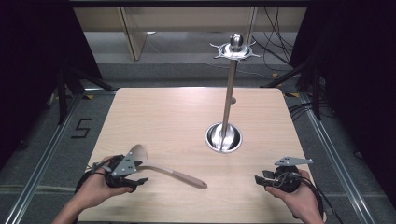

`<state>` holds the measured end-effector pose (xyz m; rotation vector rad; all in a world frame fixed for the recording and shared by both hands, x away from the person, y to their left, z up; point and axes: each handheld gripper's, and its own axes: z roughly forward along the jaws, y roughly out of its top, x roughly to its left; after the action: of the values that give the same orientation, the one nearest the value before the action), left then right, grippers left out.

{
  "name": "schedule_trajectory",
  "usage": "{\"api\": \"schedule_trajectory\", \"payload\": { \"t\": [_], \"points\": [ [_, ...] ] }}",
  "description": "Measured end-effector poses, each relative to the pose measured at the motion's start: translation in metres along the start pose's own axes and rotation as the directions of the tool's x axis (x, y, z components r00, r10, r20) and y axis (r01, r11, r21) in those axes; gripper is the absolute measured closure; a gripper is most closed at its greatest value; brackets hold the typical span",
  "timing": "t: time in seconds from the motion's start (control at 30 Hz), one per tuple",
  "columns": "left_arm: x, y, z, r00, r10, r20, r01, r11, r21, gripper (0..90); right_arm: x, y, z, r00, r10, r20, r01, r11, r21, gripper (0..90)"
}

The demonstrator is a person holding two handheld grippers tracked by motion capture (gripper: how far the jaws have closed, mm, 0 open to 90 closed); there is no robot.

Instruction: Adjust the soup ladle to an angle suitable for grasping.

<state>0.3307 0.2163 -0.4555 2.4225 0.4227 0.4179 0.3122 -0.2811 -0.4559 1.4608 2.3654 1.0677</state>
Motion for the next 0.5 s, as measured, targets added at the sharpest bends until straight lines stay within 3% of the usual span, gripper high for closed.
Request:
{"api": "schedule_trajectory", "payload": {
  "t": [0.07,0.1,0.13,0.17,0.2,0.27,0.33,0.37,0.4,0.47,0.5],
  "points": [
    [-0.007,0.008,0.007,0.9984,0.023,0.052,-0.025,0.9993,0.027,51.4,-0.001,0.001,-0.001,0.9993,0.013,-0.035,-0.011,0.999,0.043,55.1],
    [-0.010,0.012,0.011,0.9964,0.032,0.078,-0.035,0.9987,0.039,58.9,0.001,0.001,0.000,0.9999,0.009,0.011,-0.009,1.000,0.020,55.2],
    [-0.010,0.012,0.011,0.9964,0.032,0.078,-0.035,0.9987,0.039,66.5,0.001,0.000,0.000,0.9999,0.005,0.011,-0.005,1.000,0.020,55.3],
    [-0.012,0.016,0.014,0.9943,0.027,0.103,-0.033,0.9978,0.058,66.5,0.001,0.000,0.000,0.9999,0.005,0.011,-0.005,1.000,0.020,55.3],
    [-0.017,0.025,0.022,0.9888,0.039,0.144,-0.054,0.9933,0.103,77.3,0.001,0.000,-0.001,0.9999,0.005,0.015,-0.005,1.000,0.018,55.7],
    [-0.024,0.033,0.032,0.9831,0.005,0.183,-0.028,0.9924,0.120,84.1,0.000,0.000,0.000,1.0000,0.001,0.010,-0.001,1.000,0.015,56.0],
    [-0.030,0.041,0.042,0.9760,0.002,0.218,-0.032,0.9899,0.138,88.6,0.000,0.000,0.000,0.9999,0.003,0.015,-0.004,1.000,0.020,56.2],
    [-0.031,0.047,0.048,0.9716,0.029,0.235,-0.068,0.9845,0.161,88.9,0.000,0.000,0.000,0.9998,0.001,0.017,-0.002,1.000,0.018,56.3],
    [-0.035,0.052,0.056,0.9657,0.023,0.259,-0.070,0.9819,0.176,89.1,0.000,0.000,0.001,0.9998,-0.007,0.019,0.007,1.000,0.011,56.3],
    [-0.038,0.060,0.067,0.9597,0.019,0.280,-0.075,0.9784,0.193,89.2,0.000,0.000,0.001,0.9998,-0.005,0.017,0.004,1.000,0.016,56.4],
    [-0.039,0.063,0.073,0.9572,0.010,0.289,-0.071,0.9771,0.201,89.3,0.003,0.000,0.001,0.9997,0.023,0.012,-0.023,1.000,0.019,56.3]
  ]
}}
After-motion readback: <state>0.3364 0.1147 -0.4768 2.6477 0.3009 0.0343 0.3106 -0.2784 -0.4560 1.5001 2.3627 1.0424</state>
